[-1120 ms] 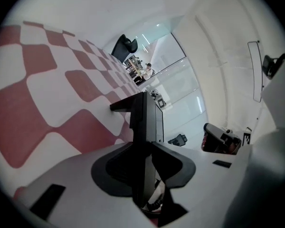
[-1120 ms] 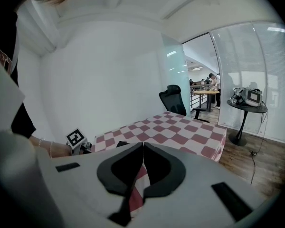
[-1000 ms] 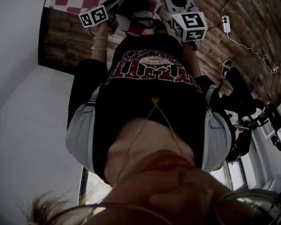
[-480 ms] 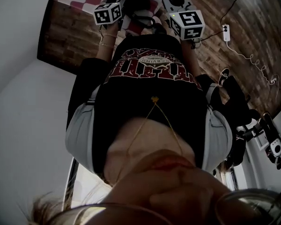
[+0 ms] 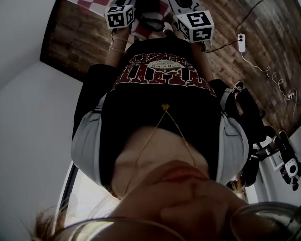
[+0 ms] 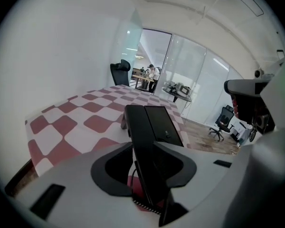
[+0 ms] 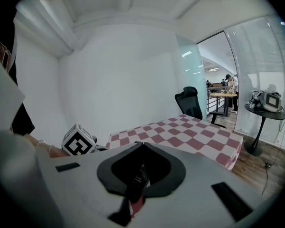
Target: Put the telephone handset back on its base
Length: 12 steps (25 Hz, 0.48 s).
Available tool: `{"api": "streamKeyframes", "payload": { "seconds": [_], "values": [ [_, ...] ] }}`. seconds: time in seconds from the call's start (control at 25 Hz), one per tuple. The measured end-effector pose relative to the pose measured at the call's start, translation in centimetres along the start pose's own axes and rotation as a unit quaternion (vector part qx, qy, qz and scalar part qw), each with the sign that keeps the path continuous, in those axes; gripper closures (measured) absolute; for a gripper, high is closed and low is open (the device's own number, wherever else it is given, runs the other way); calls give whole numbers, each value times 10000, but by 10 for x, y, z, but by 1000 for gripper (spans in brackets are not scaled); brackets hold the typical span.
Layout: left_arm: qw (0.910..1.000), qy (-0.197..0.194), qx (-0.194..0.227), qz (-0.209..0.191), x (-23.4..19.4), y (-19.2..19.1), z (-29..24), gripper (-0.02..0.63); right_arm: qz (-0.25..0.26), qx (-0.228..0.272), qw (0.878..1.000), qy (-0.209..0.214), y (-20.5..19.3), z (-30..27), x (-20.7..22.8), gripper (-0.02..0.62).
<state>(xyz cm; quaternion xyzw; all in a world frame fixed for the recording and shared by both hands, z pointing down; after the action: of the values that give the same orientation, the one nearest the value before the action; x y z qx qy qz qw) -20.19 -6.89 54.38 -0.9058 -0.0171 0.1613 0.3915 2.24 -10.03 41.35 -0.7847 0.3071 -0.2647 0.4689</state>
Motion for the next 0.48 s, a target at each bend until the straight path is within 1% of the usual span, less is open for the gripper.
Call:
{"api": "streamKeyframes", "payload": {
  "seconds": [0.2, 0.36, 0.48],
  "values": [
    [9998, -53, 139, 100, 7, 2, 10, 478, 70, 4, 9998, 160, 0, -4, -2, 574],
    [9996, -59, 254, 107, 15, 4, 17, 518, 124, -33, 9994, 311, -1, -10, -4, 574],
    [9993, -58, 371, 69, 22, 10, 23, 535, 163, -63, 9989, 429, -1, -14, -6, 574]
  ]
}}
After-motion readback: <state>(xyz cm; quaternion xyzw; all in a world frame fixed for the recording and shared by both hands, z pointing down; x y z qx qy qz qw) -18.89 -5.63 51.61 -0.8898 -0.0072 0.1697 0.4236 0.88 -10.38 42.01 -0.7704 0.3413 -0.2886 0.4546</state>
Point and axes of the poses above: the fingertips, and each gripper's own axes: z backward along the fingers, x to its right, y out of its top, the point moved 9 cm from there along z, backward along the fingers, and after that the axes turned 3 degrees about -y, right-handed, at the moved point
